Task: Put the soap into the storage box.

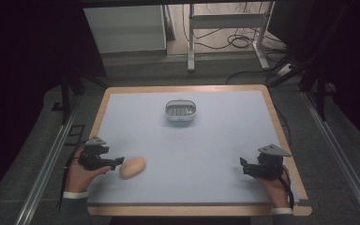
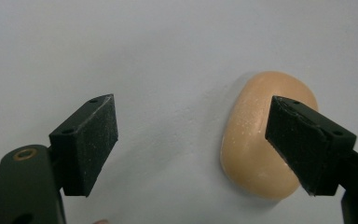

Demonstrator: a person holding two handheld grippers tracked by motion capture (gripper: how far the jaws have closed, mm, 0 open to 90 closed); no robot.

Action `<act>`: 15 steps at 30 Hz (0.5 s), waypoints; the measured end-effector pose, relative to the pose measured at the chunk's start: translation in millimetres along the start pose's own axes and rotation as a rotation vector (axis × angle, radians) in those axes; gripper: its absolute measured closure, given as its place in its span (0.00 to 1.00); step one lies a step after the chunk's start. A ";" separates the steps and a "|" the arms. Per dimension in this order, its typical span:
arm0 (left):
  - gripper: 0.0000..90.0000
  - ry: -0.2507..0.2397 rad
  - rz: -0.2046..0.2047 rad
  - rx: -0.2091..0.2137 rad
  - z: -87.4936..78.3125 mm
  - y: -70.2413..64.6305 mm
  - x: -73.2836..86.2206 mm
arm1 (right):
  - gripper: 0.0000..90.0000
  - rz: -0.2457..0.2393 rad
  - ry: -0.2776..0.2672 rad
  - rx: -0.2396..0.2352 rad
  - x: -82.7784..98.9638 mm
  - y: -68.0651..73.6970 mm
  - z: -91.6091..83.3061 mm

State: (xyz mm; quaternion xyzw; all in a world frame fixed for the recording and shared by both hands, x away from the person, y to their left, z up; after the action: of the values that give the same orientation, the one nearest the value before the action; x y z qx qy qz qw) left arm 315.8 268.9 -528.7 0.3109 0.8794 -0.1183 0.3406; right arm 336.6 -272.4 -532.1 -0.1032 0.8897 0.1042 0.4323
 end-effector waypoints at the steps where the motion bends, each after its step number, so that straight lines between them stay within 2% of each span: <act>1: 0.19 0.000 0.000 0.000 0.0 0.0 0.0 | 0.06 0.000 0.000 0.000 0.0 0.0 0.0; 15: 0.19 -0.004 0.005 -0.006 -4.2 -2.8 -0.7 | 0.06 0.015 -0.034 -0.014 2.6 -7.1 -9.8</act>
State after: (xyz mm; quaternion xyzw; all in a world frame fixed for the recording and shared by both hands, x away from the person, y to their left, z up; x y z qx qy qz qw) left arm 312.3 268.2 -525.1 0.3120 0.8781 -0.1156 0.3437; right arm 329.6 -282.2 -528.9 -0.0977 0.8823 0.1153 0.4457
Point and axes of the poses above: each handheld gripper's, and its own axes: z roughly forward along the jaws, x roughly out of its underside, y roughly to its left, the point moved 3 cm from there along z, roughly forward along the jaws, and after that the axes turned 11 degrees about z, right-handed, at the moved point
